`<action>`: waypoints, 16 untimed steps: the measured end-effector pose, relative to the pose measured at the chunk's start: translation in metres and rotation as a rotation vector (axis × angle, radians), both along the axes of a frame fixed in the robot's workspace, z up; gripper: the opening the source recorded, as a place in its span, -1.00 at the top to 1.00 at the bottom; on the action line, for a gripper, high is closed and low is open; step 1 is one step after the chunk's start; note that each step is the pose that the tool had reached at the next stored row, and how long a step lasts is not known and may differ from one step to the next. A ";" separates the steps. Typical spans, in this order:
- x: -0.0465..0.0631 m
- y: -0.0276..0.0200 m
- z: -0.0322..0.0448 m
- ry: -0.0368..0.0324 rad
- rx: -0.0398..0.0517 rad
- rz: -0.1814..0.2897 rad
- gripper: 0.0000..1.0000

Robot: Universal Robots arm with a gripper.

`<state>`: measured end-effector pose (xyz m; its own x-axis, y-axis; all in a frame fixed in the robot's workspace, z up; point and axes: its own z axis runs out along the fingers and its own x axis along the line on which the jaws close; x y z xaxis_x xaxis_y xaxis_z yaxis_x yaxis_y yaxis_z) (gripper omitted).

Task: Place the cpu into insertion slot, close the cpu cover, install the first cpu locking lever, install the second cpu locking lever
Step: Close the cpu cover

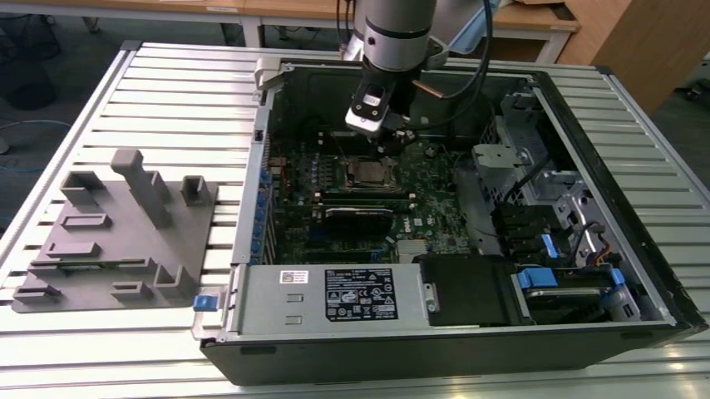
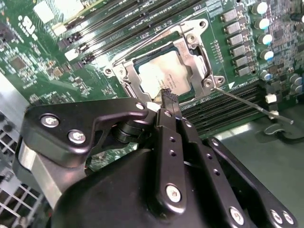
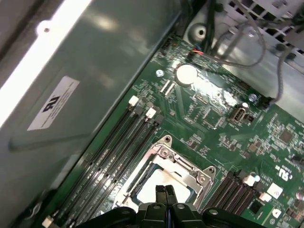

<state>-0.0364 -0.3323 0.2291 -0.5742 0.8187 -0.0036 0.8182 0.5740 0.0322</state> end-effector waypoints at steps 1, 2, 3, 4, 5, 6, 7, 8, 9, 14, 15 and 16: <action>0.000 0.0000 0.0000 0.0000 0.0005 0.016 0.80; 0.000 0.0000 0.0000 0.0000 0.0008 0.032 0.80; 0.000 0.0000 0.0000 0.0000 0.0012 0.048 0.80; 0.000 0.0000 0.0000 0.0000 0.0015 0.064 0.80; 0.000 0.0000 -0.0001 -0.0001 0.0019 0.080 0.80; 0.000 0.0000 -0.0001 0.0000 0.0021 0.096 0.80; 0.000 0.0000 -0.0001 -0.0001 0.0025 0.114 0.80; 0.000 0.0000 -0.0001 -0.0001 0.0029 0.130 0.80; 0.000 0.0000 -0.0001 -0.0001 0.0033 0.146 0.80; 0.000 0.0000 -0.0002 -0.0003 0.0049 0.227 0.80; 0.000 0.0000 -0.0002 -0.0004 0.0052 0.242 0.80; 0.000 0.0000 -0.0002 -0.0004 0.0052 0.253 0.80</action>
<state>-0.0363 -0.3323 0.2289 -0.7606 0.6492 -0.0001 0.6488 0.7601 0.0359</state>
